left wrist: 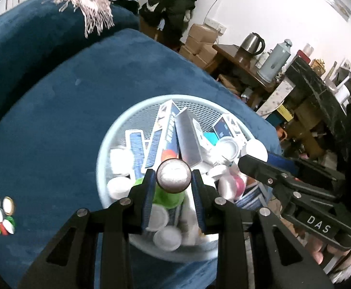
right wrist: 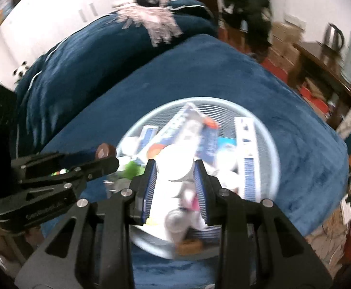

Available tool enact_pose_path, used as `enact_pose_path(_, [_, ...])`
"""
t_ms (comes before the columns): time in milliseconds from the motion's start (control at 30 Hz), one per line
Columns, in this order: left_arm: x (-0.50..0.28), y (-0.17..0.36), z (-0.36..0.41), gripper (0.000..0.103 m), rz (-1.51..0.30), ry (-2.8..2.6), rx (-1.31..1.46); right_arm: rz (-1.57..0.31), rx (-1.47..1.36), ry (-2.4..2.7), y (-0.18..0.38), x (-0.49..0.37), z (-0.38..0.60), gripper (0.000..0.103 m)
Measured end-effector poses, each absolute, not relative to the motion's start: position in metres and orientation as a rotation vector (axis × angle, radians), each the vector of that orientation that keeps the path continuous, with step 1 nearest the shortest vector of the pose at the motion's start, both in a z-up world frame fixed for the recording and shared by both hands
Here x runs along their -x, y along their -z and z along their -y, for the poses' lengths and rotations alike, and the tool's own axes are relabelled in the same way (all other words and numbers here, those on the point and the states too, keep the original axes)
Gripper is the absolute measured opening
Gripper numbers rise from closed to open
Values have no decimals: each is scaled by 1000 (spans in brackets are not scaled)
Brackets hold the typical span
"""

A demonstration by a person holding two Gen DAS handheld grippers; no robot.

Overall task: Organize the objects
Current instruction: 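Carry both caps to the mesh basket and release them inside, then move both grippers back over the remaining caps on the bed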

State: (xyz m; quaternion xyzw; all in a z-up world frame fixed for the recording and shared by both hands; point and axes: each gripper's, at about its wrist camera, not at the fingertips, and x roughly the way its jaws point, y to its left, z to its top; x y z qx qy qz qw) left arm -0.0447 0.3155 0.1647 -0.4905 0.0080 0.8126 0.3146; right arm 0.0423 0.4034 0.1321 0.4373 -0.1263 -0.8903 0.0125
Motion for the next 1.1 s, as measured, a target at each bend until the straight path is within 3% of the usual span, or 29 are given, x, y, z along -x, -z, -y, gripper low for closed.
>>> enact_pose_path(33, [46,-161,-317,34,-13,-2146,1299,404,-1374,2776,-130,-39,-407,33])
enact_pose_path(133, [51,-154,-315,84,11,-2166,1337,461,-1422,2771,-122,-34,-416,34])
enact_pose_path(200, [51,-157,-308,91,16,-2221,1302,512,-1442,2778,-120,-34,-423,47])
enact_pose_path(233, [50,-160,-302,99,3,-2254,1285,521,-1440,2784,-120,-35,-424,52])
enact_pose_path(267, [51,-161,-294,102,-13,-2289,1278,516,-1434,2791,-120,-37,-423,63])
enact_pose_path(300, [51,-163,-289,102,-21,-2317,1272,503,-1430,2798,-120,-38,-422,76])
enact_pose_path(367, [51,-164,-275,102,-46,-2361,1278,463,-1419,2821,-121,-41,-416,90])
enact_pose_path(600, [52,-171,-214,102,-135,-2480,1289,302,-1348,2803,-132,-34,-371,103])
enact_pose_path(900, [54,-163,-110,102,-98,-2629,1376,136,-1272,2668,-136,-14,-274,103])
enact_pose_path(1100, [54,-127,-40,102,82,-2655,1518,54,-1288,2567,-121,-6,-218,103])
